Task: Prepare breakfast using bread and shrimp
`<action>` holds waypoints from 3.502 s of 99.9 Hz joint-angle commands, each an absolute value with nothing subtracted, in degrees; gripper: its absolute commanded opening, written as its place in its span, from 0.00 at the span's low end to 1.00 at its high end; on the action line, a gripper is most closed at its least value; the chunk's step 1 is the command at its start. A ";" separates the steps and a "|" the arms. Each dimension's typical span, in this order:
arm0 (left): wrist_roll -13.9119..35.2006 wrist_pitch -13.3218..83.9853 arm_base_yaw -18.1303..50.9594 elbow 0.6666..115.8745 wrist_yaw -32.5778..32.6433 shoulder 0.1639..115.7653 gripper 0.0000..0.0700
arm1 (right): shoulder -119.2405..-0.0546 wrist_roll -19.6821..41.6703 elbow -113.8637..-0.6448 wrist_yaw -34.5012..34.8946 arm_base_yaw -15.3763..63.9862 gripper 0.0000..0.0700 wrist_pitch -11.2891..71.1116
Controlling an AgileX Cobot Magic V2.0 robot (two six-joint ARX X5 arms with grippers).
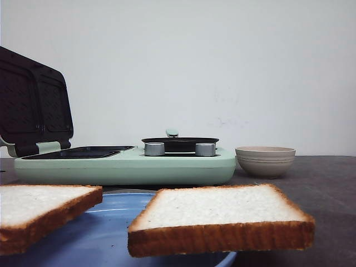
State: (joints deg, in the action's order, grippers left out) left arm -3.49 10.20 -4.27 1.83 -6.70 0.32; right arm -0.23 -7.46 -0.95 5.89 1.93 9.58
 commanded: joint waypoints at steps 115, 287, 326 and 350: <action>-3.40 10.70 -4.34 0.91 -6.90 0.25 0.06 | -0.21 -6.90 -0.71 6.00 2.00 0.00 8.80; -3.36 10.68 -4.34 0.91 -6.94 0.25 0.06 | -0.21 -5.76 -0.71 6.04 2.00 0.00 8.80; 7.14 10.68 -4.32 0.91 -7.11 0.25 0.03 | -0.21 1.78 -0.71 6.02 2.00 0.00 8.80; 17.87 10.76 -4.32 2.26 -7.11 0.27 0.02 | -0.21 16.45 -1.17 6.02 2.00 0.00 8.91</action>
